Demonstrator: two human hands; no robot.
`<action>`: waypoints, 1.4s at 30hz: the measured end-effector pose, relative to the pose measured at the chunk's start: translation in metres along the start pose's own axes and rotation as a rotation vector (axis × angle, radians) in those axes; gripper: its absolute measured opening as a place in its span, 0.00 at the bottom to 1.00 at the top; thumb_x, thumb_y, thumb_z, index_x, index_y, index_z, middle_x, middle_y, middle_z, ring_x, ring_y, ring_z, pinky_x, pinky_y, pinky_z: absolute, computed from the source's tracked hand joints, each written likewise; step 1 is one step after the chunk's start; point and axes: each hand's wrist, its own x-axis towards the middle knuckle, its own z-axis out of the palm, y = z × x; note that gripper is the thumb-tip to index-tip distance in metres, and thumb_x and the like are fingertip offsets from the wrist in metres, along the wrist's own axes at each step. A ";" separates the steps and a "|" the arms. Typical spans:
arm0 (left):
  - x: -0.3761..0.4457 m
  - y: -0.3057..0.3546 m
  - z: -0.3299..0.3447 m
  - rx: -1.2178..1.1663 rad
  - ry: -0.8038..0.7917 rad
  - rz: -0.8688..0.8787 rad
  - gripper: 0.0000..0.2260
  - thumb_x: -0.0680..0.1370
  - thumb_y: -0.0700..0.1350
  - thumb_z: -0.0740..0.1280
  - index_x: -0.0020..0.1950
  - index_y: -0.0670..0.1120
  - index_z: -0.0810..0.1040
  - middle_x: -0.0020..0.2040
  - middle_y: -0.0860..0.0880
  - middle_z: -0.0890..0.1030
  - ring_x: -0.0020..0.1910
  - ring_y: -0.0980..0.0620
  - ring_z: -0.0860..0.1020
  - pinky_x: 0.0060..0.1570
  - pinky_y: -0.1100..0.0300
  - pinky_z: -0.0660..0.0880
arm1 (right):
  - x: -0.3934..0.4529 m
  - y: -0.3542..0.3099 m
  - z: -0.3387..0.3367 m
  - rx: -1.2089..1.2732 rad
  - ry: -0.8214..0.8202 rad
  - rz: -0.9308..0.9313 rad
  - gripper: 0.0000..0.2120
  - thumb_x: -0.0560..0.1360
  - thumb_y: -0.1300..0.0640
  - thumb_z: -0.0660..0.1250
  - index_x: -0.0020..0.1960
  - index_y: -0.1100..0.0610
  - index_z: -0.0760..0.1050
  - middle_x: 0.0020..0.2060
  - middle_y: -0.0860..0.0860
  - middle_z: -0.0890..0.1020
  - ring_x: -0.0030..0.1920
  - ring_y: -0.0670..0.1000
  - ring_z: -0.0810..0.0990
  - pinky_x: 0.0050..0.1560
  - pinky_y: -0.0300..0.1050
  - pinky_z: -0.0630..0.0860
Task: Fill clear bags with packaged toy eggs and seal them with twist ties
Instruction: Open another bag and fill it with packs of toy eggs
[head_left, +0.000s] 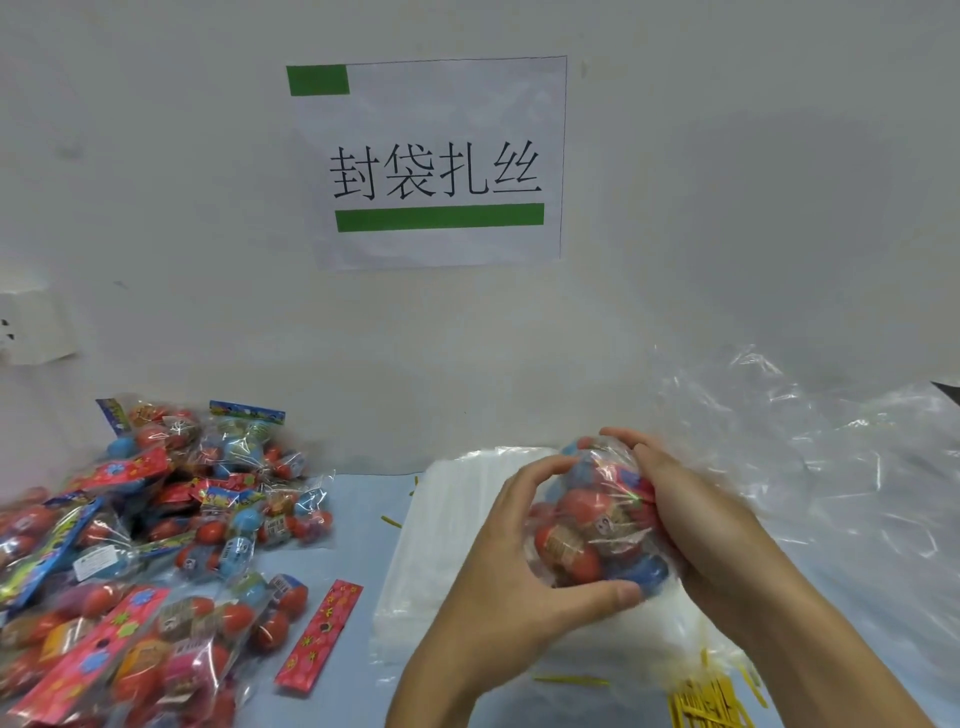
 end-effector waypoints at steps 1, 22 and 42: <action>-0.001 0.001 -0.004 -0.023 -0.017 -0.008 0.36 0.65 0.45 0.82 0.69 0.60 0.72 0.65 0.48 0.78 0.60 0.45 0.81 0.57 0.52 0.80 | -0.001 -0.003 -0.001 -0.026 -0.032 -0.023 0.15 0.85 0.51 0.55 0.57 0.43 0.81 0.45 0.50 0.88 0.46 0.53 0.88 0.56 0.57 0.82; -0.005 0.017 -0.032 0.219 0.039 -0.260 0.26 0.67 0.66 0.67 0.64 0.62 0.74 0.65 0.62 0.77 0.62 0.66 0.75 0.61 0.64 0.73 | -0.015 -0.012 -0.002 -0.589 0.030 0.071 0.26 0.76 0.28 0.52 0.48 0.40 0.84 0.51 0.45 0.86 0.55 0.50 0.82 0.62 0.50 0.75; 0.012 0.032 -0.022 -0.211 0.617 -0.066 0.16 0.70 0.27 0.70 0.30 0.46 0.84 0.29 0.45 0.82 0.30 0.51 0.81 0.32 0.60 0.79 | -0.019 0.019 0.060 -0.524 -0.091 -0.396 0.16 0.72 0.42 0.63 0.36 0.54 0.74 0.25 0.47 0.77 0.28 0.45 0.73 0.31 0.45 0.69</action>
